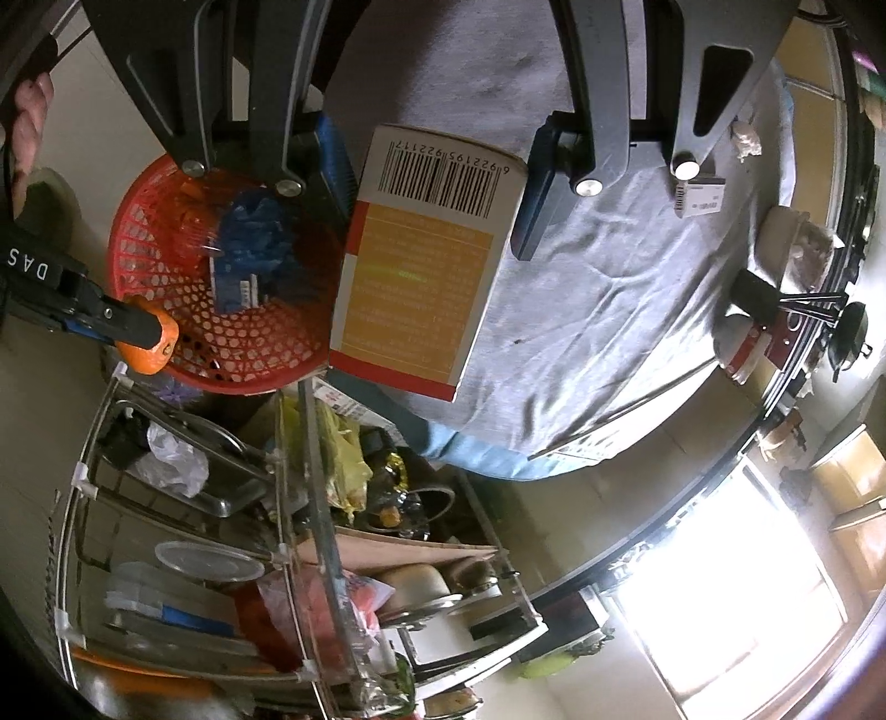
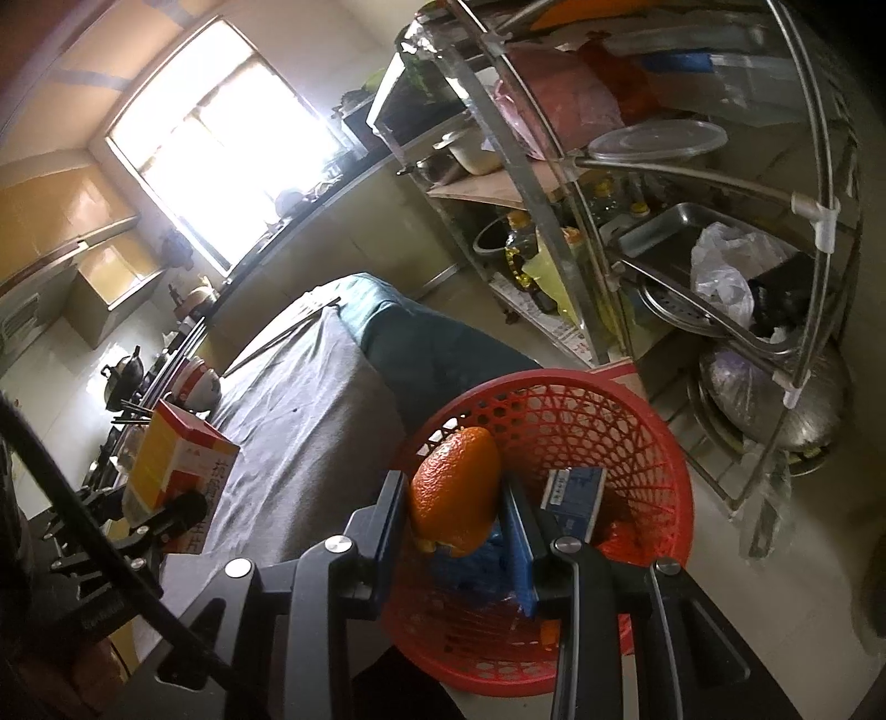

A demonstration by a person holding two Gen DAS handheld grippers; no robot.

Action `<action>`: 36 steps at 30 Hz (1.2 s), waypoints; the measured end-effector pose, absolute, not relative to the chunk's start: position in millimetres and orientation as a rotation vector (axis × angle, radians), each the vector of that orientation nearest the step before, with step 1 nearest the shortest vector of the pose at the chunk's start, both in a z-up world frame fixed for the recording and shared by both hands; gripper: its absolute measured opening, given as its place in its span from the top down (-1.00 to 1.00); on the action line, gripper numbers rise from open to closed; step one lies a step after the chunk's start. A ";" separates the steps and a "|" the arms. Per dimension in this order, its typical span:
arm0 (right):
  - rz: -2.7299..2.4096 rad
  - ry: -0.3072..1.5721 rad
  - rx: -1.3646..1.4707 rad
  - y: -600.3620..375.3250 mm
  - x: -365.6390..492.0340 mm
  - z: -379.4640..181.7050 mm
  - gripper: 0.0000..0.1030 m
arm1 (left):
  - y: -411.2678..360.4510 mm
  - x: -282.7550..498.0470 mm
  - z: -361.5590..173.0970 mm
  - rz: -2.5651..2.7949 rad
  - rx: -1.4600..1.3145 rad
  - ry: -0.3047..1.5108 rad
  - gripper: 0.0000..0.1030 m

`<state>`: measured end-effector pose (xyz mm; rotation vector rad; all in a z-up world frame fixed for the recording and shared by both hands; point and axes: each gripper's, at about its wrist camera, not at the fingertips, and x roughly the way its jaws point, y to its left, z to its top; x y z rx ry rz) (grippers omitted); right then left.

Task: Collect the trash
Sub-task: 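Lower the orange into the red basket with the right tool while the left tool lowers the medicine box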

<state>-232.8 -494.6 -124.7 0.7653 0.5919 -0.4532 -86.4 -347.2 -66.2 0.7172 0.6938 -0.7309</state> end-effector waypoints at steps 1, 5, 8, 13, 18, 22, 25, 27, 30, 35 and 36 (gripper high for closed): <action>-0.456 0.593 0.767 -495.7 -233.7 -125.5 0.31 | -348.4 -87.6 -67.4 -0.736 0.719 0.697 -0.06; -0.466 0.599 0.776 -499.2 -238.0 -129.0 0.31 | -351.6 -91.9 -71.9 -0.749 0.728 0.707 -0.06; -0.473 0.600 0.782 -500.2 -241.2 -131.0 0.31 | -354.5 -94.8 -74.7 -0.758 0.739 0.708 -0.06; -0.484 0.604 0.791 -503.3 -245.9 -134.4 0.31 | -359.4 -101.5 -78.5 -0.780 0.759 0.706 -0.06; -0.491 0.605 0.795 -504.4 -250.3 -135.5 0.31 | -363.6 -106.8 -81.6 -0.797 0.775 0.704 -0.06; -0.500 0.605 0.802 -507.1 -254.1 -137.2 0.31 | -367.4 -111.0 -83.4 -0.810 0.786 0.700 -0.06; -0.507 0.605 0.806 -508.4 -257.6 -137.9 0.31 | -370.4 -113.9 -84.5 -0.822 0.793 0.702 -0.06; -0.511 0.607 0.808 -509.3 -259.7 -139.0 0.31 | -372.3 -116.1 -85.3 -0.828 0.798 0.699 -0.06; -0.514 0.609 0.817 -510.2 -262.8 -140.9 0.31 | -375.8 -119.9 -86.9 -0.842 0.804 0.700 -0.06; -0.521 0.612 0.824 -511.8 -266.0 -143.9 0.31 | -377.8 -124.6 -89.3 -0.859 0.816 0.699 -0.06; -0.521 0.612 0.823 -512.1 -265.9 -144.2 0.31 | -378.3 -125.5 -90.2 -0.862 0.818 0.700 -0.06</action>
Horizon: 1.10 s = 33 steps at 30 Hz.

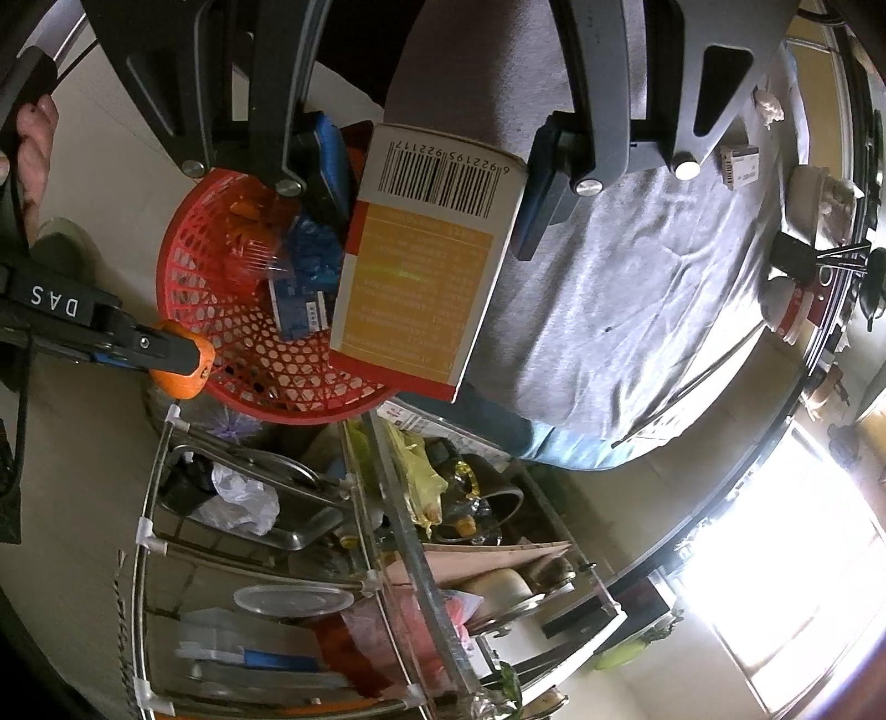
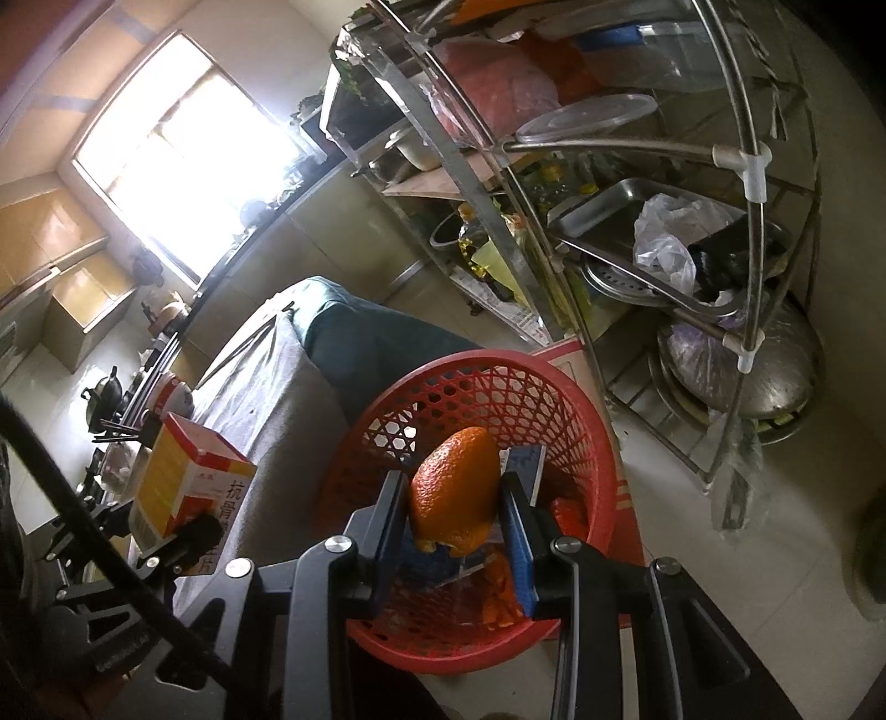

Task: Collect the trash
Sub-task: 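Lower the orange into the red basket with the right tool while the left tool lowers the medicine box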

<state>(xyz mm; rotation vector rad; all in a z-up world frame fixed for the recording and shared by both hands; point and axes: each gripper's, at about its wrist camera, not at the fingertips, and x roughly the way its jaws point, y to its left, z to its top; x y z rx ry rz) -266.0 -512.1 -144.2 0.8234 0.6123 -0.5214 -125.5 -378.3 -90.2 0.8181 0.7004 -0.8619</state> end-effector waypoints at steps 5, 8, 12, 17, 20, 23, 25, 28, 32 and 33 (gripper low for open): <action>-0.524 0.616 0.832 -513.8 -267.4 -146.8 0.31 | -381.9 -129.3 -94.4 -0.878 0.827 0.712 -0.06; -0.527 0.622 0.839 -514.9 -268.3 -149.1 0.31 | -385.2 -131.4 -98.9 -0.887 0.835 0.720 -0.06; -0.529 0.630 0.851 -516.3 -269.0 -153.5 0.31 | -387.9 -131.3 -104.3 -0.897 0.841 0.737 -0.06; -0.528 0.637 0.855 -516.6 -268.5 -156.3 0.31 | -394.8 -130.2 -109.0 -0.906 0.847 0.743 -0.06; -0.527 0.640 0.865 -517.8 -268.1 -158.6 0.31 | -399.2 -129.4 -112.4 -0.907 0.856 0.743 -0.06; -0.526 0.643 0.869 -518.4 -266.9 -160.4 0.31 | -403.1 -128.5 -116.7 -0.905 0.865 0.745 -0.06; -0.526 0.643 0.869 -518.8 -266.1 -160.8 0.31 | -405.4 -126.9 -119.5 -0.902 0.870 0.747 -0.06; -0.523 0.645 0.870 -519.0 -264.7 -161.4 0.31 | -408.4 -123.3 -122.9 -0.895 0.872 0.757 -0.06; -0.515 0.650 0.874 -518.9 -261.3 -162.5 0.30 | -410.7 -120.0 -126.7 -0.887 0.873 0.771 -0.06; -0.512 0.652 0.872 -518.5 -260.0 -162.6 0.30 | -411.0 -119.3 -127.7 -0.887 0.874 0.775 -0.06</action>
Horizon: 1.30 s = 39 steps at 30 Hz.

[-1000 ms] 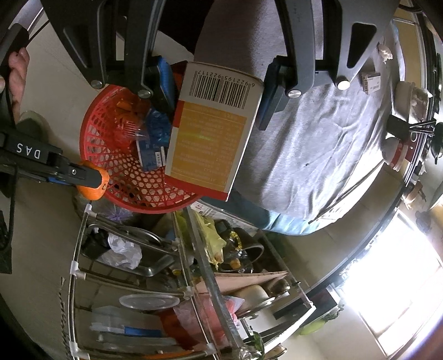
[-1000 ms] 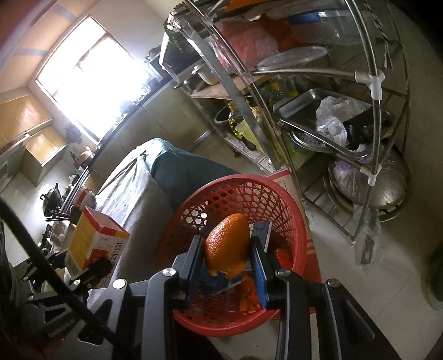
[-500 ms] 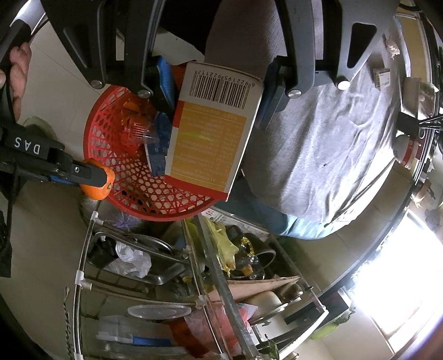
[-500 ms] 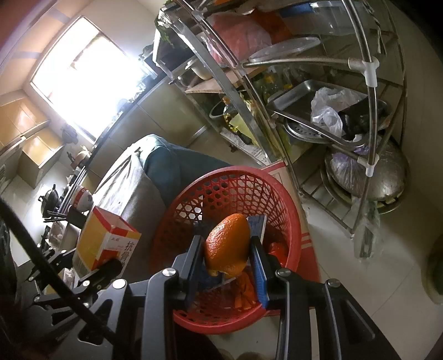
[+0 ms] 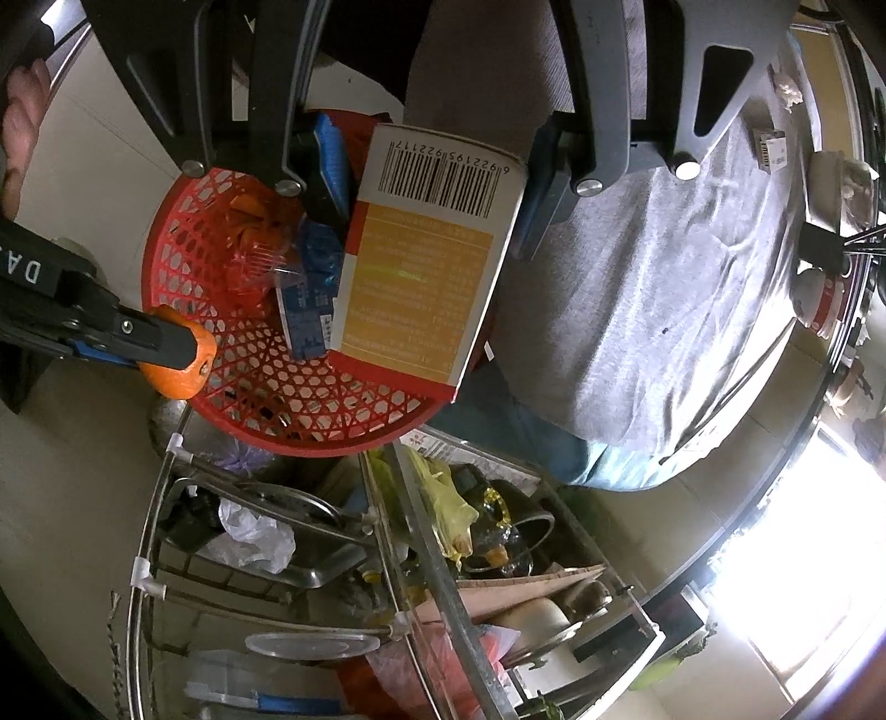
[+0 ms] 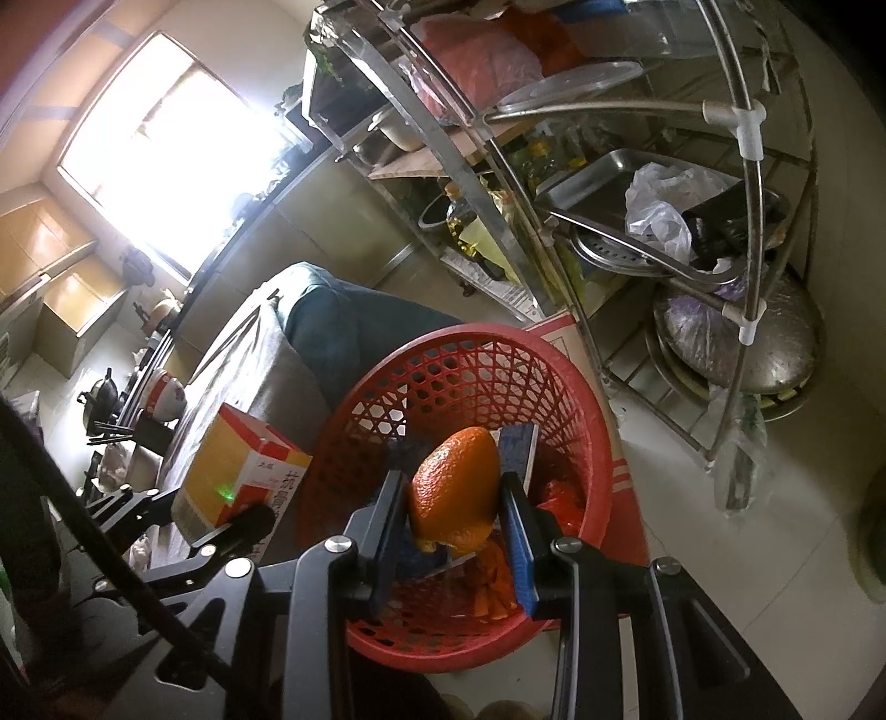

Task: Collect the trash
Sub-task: 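Lower the orange into the red basket with the right tool while the left tool lowers the medicine box, then open both tools to release the items and withdraw toward the table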

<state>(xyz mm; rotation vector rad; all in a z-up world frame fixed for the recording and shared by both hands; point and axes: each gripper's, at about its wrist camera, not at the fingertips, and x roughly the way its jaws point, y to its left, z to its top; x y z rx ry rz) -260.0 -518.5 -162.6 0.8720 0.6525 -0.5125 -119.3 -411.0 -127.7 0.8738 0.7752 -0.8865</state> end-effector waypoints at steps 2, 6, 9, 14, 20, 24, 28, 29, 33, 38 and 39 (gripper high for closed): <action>-0.511 0.657 0.868 -517.7 -258.3 -162.6 0.30 | -411.6 -118.1 -129.6 -0.885 0.875 0.781 -0.08; -0.512 0.667 0.875 -516.8 -256.5 -163.4 0.25 | -411.6 -116.1 -129.1 -0.910 0.863 0.793 -0.08; -0.504 0.670 0.892 -517.4 -254.9 -163.3 0.24 | -410.9 -116.7 -125.4 -0.913 0.857 0.776 -0.12; -0.513 0.662 0.892 -515.1 -253.1 -158.9 -0.15 | -406.3 -114.3 -121.3 -0.919 0.841 0.778 -0.14; -0.522 0.653 0.857 -509.9 -249.9 -149.0 -0.15 | -393.7 -109.6 -112.1 -0.905 0.815 0.766 -0.14; -0.517 0.662 0.839 -504.8 -244.7 -144.1 -0.15 | -380.6 -102.0 -102.7 -0.874 0.790 0.756 -0.15; -0.498 0.667 0.817 -496.0 -235.2 -136.2 -0.15 | -361.4 -89.9 -95.5 -0.832 0.758 0.762 -0.31; -0.491 0.666 0.809 -493.3 -231.7 -133.8 -0.15 | -356.0 -86.3 -93.8 -0.821 0.750 0.765 -0.31; -0.447 0.677 0.777 -480.6 -211.3 -124.2 -0.15 | -324.2 -65.3 -84.9 -0.752 0.705 0.774 -0.31; -0.371 0.714 0.715 -453.6 -175.4 -115.9 -0.15 | -272.3 -26.1 -76.3 -0.611 0.629 0.811 -0.31; -0.350 0.722 0.700 -445.7 -166.1 -114.0 -0.15 | -257.8 -15.0 -75.4 -0.569 0.613 0.821 -0.31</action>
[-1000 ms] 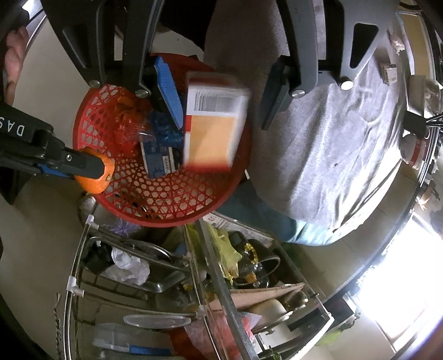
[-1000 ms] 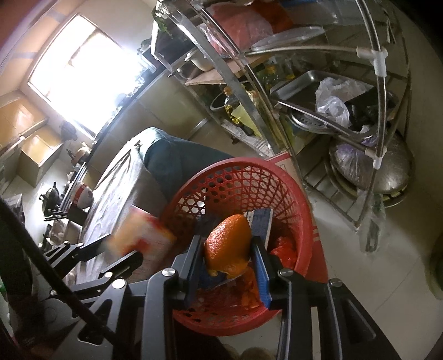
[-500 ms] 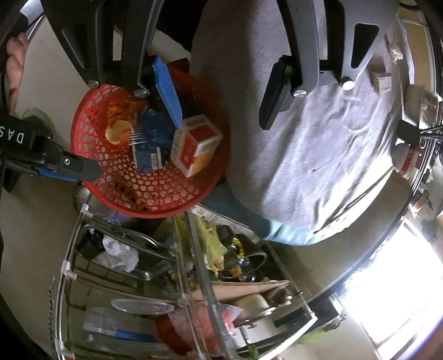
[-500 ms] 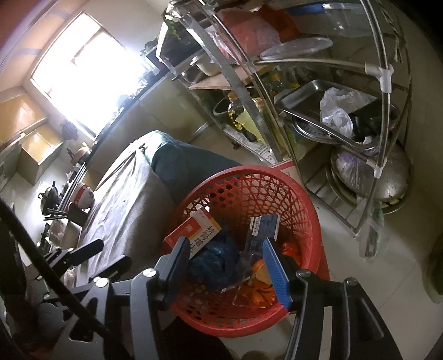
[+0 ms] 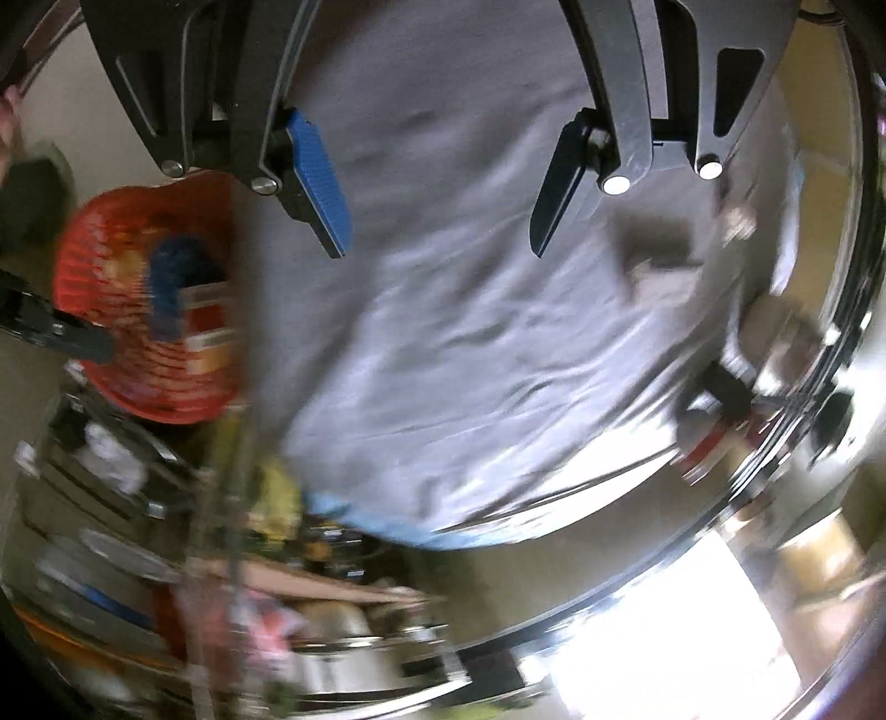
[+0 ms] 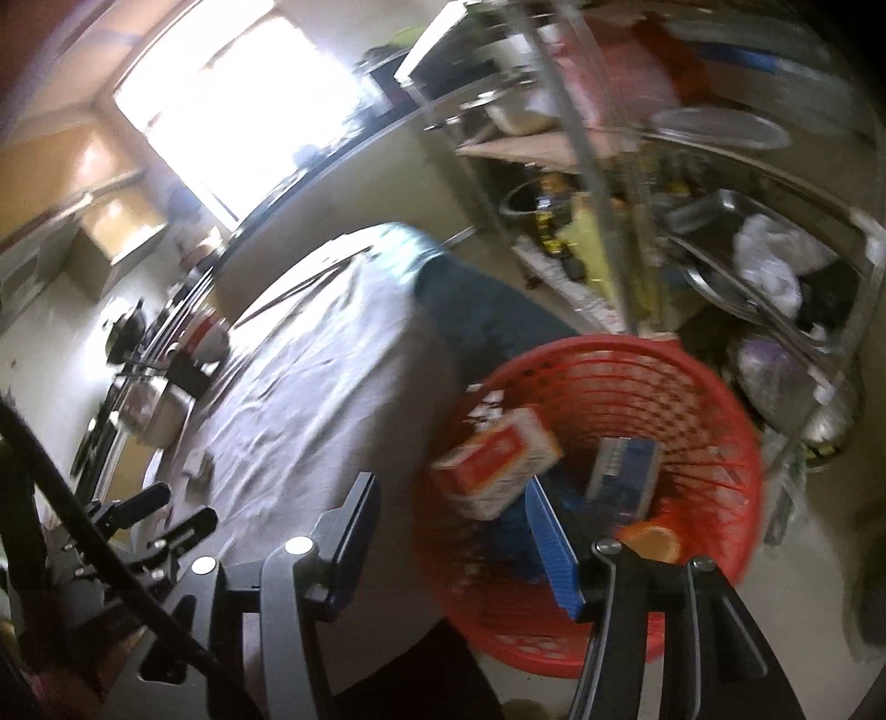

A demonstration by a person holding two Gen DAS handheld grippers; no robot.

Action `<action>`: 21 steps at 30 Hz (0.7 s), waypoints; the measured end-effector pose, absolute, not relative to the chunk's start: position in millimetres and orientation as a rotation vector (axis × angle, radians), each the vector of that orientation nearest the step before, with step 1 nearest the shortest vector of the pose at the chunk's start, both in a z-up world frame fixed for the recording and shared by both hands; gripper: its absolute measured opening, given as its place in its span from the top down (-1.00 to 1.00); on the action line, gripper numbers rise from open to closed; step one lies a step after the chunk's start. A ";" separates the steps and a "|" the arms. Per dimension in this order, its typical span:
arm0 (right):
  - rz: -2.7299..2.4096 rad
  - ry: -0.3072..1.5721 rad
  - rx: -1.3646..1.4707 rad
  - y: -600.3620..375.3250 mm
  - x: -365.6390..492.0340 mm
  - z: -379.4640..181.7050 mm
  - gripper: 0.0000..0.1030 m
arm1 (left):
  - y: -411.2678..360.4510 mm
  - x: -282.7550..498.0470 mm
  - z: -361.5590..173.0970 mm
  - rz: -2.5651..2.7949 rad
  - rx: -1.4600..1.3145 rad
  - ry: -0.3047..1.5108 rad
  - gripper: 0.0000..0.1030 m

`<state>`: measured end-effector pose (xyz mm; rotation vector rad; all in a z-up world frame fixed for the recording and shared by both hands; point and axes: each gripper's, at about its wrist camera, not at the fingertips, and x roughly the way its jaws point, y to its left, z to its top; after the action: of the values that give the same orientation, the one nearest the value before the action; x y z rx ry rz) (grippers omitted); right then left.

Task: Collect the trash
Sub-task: 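Open both tools to release the items and withdraw toward the table, then grasp the white medicine box on the table with the right tool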

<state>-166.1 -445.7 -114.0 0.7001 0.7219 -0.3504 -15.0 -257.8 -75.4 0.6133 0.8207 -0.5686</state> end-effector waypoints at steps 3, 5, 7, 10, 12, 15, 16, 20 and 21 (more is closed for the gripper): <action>-0.285 0.752 0.655 -422.0 -138.2 -108.7 -0.15 | -223.2 10.8 -73.6 -0.488 0.564 0.857 -0.31; -0.239 0.764 0.621 -404.5 -120.9 -103.4 -0.15 | -194.5 30.2 -74.2 -0.422 0.533 0.879 -0.32; -0.199 0.771 0.607 -390.9 -107.5 -100.5 -0.15 | -166.4 46.4 -76.1 -0.355 0.510 0.894 -0.31; -0.129 0.795 0.581 -370.5 -78.8 -95.7 -0.15 | -130.1 66.7 -80.4 -0.290 0.468 0.918 -0.32; -0.080 0.810 0.552 -354.8 -57.1 -91.8 -0.15 | -108.9 78.4 -84.3 -0.248 0.447 0.935 -0.32; -0.017 0.824 0.505 -329.5 -25.2 -86.8 -0.15 | -87.6 91.9 -89.0 -0.204 0.434 0.950 -0.32; 0.006 0.833 0.492 -321.3 -13.4 -86.3 -0.15 | -81.4 95.7 -89.9 -0.196 0.428 0.953 -0.32; 0.079 0.862 0.457 -294.1 29.3 -88.0 -0.15 | -66.0 105.2 -90.7 -0.176 0.412 0.957 -0.31; 0.092 0.866 0.452 -290.6 36.3 -88.8 -0.15 | -61.5 108.0 -91.3 -0.173 0.404 0.959 -0.31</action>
<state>36.3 -290.6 -88.8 0.4517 0.8663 0.0918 108.0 -61.5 -91.3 0.4036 0.9587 -0.1730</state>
